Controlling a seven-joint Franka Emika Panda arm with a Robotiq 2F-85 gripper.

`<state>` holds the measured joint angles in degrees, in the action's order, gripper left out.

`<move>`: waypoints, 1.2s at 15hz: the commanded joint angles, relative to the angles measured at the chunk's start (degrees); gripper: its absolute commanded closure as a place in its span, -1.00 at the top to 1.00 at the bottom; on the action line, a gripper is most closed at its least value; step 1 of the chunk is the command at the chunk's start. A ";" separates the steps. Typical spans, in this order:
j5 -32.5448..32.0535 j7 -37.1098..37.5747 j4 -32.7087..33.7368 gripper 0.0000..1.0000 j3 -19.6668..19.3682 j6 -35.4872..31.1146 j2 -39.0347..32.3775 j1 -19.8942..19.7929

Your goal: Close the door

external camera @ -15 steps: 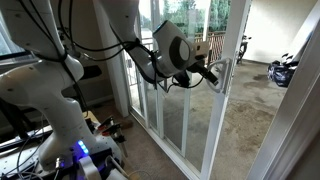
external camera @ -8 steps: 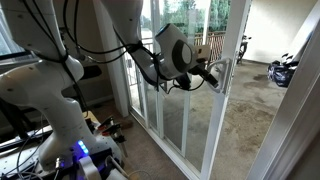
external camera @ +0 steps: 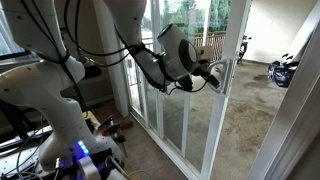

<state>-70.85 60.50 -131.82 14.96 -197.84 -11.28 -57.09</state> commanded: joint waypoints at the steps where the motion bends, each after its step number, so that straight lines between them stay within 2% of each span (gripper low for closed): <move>1: -8.67 4.20 2.06 1.00 -0.53 0.15 -0.38 -5.44; 4: -11.62 7.36 2.20 1.00 -2.12 0.29 -0.72 -7.25; 6: -12.79 8.86 3.45 1.00 -4.04 -0.38 -2.18 -10.41; 8: -17.15 8.88 5.69 1.00 -5.37 -1.69 -4.36 -14.00; 9: -20.17 9.57 7.24 1.00 -1.47 -0.03 -4.74 -18.08; 12: -22.67 11.21 6.78 1.00 1.62 -0.10 -2.77 -18.73; 18: -25.07 16.85 3.56 1.00 5.20 0.03 2.01 -12.55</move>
<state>-92.91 72.80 -125.48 19.00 -197.93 -12.96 -71.70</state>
